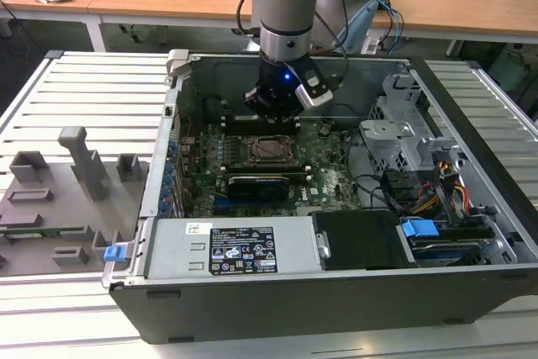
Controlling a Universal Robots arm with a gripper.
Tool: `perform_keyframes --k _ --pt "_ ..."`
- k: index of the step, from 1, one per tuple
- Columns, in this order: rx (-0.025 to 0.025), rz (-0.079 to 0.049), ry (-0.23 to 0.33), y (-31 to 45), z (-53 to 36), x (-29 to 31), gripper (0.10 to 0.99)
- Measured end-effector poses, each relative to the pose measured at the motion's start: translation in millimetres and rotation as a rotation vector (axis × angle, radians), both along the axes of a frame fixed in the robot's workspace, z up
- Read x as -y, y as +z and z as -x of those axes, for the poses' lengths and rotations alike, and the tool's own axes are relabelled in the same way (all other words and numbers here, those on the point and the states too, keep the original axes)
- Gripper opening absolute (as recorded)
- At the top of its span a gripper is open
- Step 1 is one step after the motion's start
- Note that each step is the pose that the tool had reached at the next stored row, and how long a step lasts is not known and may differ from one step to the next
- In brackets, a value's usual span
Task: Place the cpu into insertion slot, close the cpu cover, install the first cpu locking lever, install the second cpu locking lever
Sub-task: 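Install the first cpu locking lever, then install the second cpu locking lever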
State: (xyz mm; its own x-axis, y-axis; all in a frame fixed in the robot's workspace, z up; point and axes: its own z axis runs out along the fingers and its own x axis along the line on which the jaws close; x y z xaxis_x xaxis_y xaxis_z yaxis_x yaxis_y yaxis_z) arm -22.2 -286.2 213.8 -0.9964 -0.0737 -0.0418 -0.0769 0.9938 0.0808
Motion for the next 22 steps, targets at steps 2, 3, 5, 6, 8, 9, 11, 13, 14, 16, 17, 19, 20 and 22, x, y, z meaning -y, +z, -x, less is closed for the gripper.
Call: perform_keyframes --k 2,3,5,6,8,9,11,13,14,16,17,19,20,22 --pt "0.0000 0.000 0.000 0.0 0.0 1.0 0.106" --pt "-0.0001 0.000 0.000 0.1 0.0 1.8 0.106" --pt "-0.0001 0.000 0.000 0.0 0.0 3.2 0.106" --pt "-0.0001 0.000 0.000 0.0 0.0 4.0 0.106" --pt "-0.0001 0.000 0.000 0.0 0.0 6.9 0.106" --pt "-0.0001 0.000 0.000 0.0 0.0 7.7 0.106" --pt "0.0000 0.000 0.000 0.0 0.0 9.4 0.106" --pt "-0.0001 0.000 0.000 0.0 0.0 11.0 0.106" --pt "-0.0001 0.000 0.000 0.0 0.0 11.6 0.106" --pt "0.0000 0.000 0.000 0.0 0.0 13.6 0.106" --pt "0.0000 0.000 0.000 0.0 0.0 14.1 0.106" --pt "0.0000 0.000 0.000 0.0 0.0 14.7 0.106" --pt "0.0000 0.000 0.000 0.0 0.0 15.0 0.106" --pt "-0.0001 0.000 0.000 0.0 0.0 15.5 0.106"
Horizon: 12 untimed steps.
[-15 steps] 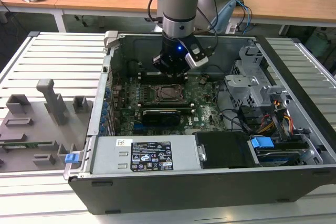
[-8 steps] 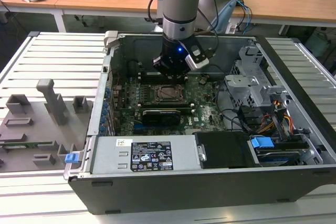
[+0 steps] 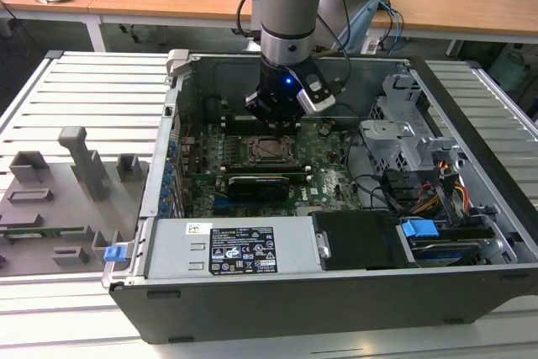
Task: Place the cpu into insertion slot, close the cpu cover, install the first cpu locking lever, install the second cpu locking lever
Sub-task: 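Install the second cpu locking lever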
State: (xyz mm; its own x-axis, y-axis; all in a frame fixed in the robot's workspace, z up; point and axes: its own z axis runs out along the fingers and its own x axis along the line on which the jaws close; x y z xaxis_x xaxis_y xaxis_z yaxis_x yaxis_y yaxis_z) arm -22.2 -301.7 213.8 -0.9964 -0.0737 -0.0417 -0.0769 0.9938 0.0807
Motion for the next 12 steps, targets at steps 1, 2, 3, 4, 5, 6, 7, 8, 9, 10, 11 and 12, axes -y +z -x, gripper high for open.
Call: perform_keyframes --k 1,2,3,4,5,6,7,8,9,10,11,12 --pt "0.0000 0.000 0.000 0.0 0.0 0.3 0.106" --pt "0.0000 0.000 0.000 0.0 0.0 0.6 0.106" --pt "0.0000 0.000 0.000 0.0 0.0 1.4 0.106" --pt "0.0000 0.000 0.000 0.0 0.0 2.5 0.106" --pt "0.0000 0.000 0.000 0.0 0.0 3.3 0.106" --pt "0.0000 0.000 0.000 0.0 0.0 3.6 0.106" --pt "0.0001 0.000 0.000 0.0 0.0 3.9 0.106" --pt "0.0001 0.000 0.000 -0.1 0.0 3.9 0.106" --pt "0.0000 0.000 0.000 0.1 0.0 4.0 0.106" --pt "-0.0001 0.000 0.000 1.7 0.0 4.1 0.106" --pt "0.0000 0.000 0.000 5.7 0.0 4.0 0.106" --pt "0.0000 0.000 0.000 8.5 0.0 4.0 0.106"
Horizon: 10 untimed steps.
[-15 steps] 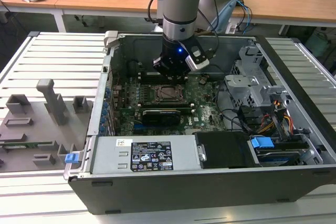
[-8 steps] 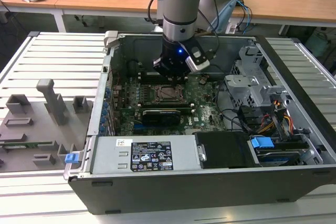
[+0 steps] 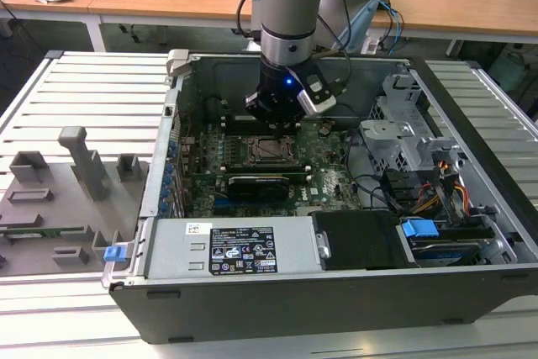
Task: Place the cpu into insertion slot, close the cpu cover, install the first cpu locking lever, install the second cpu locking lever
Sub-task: 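Install the second cpu locking lever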
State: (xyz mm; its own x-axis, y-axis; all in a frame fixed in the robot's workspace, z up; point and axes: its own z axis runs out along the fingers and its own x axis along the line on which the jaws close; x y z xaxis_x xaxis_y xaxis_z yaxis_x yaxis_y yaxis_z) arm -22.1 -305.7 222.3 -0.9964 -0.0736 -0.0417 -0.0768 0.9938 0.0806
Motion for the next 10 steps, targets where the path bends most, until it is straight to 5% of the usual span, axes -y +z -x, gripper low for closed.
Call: perform_keyframes --k 2,10 --pt "-0.0001 0.000 0.000 10.6 0.0 0.0 0.106" --pt "-0.0001 0.000 0.000 10.5 0.0 10.9 0.106"
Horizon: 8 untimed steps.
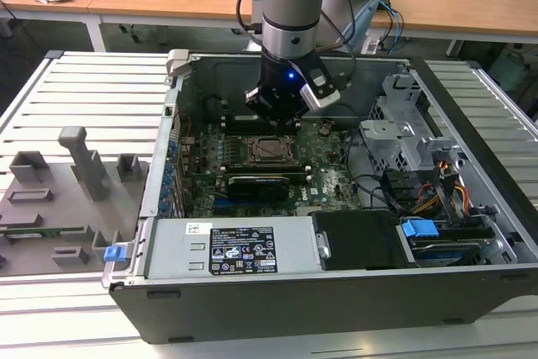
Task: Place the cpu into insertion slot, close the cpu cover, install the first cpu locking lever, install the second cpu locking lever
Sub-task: 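Install the second cpu locking lever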
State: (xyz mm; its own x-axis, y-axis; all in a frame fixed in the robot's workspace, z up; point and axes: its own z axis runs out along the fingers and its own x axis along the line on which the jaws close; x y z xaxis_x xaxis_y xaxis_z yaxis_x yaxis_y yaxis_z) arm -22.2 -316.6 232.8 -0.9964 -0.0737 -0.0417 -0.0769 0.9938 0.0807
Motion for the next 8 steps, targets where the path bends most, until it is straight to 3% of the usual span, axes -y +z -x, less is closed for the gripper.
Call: perform_keyframes --k 8 --pt "0.0000 0.000 0.000 0.0 0.0 4.8 0.106"
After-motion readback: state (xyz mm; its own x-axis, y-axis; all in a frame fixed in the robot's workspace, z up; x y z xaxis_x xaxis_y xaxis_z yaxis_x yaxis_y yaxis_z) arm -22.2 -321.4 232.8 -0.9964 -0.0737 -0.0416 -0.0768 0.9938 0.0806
